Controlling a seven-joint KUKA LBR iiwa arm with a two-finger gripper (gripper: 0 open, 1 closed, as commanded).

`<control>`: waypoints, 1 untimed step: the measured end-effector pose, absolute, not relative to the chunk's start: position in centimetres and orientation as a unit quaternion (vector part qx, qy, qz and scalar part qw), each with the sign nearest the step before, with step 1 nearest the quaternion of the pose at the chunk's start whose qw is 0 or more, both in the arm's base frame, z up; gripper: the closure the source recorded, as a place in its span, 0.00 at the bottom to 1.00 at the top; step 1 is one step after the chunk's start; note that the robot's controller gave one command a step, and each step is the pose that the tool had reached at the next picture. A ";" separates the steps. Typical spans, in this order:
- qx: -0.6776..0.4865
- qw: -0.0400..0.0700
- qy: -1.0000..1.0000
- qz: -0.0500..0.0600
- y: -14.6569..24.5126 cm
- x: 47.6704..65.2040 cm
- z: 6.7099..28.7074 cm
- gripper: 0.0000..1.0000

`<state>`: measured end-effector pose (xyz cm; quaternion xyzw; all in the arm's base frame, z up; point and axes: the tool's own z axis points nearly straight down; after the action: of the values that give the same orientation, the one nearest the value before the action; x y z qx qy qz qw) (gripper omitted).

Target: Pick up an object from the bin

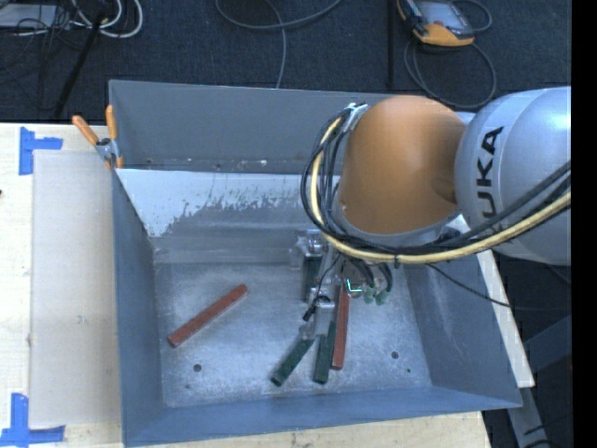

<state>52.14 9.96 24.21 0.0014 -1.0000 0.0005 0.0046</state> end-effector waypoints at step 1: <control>0.152 0.003 -0.988 0.000 17.4 52.7 9.6 0.00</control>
Offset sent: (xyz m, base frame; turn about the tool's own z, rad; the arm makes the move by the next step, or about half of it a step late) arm 0.0072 0.0734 -0.1420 -0.3010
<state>52.67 17.41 9.63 0.1518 -0.9884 -0.0003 0.0034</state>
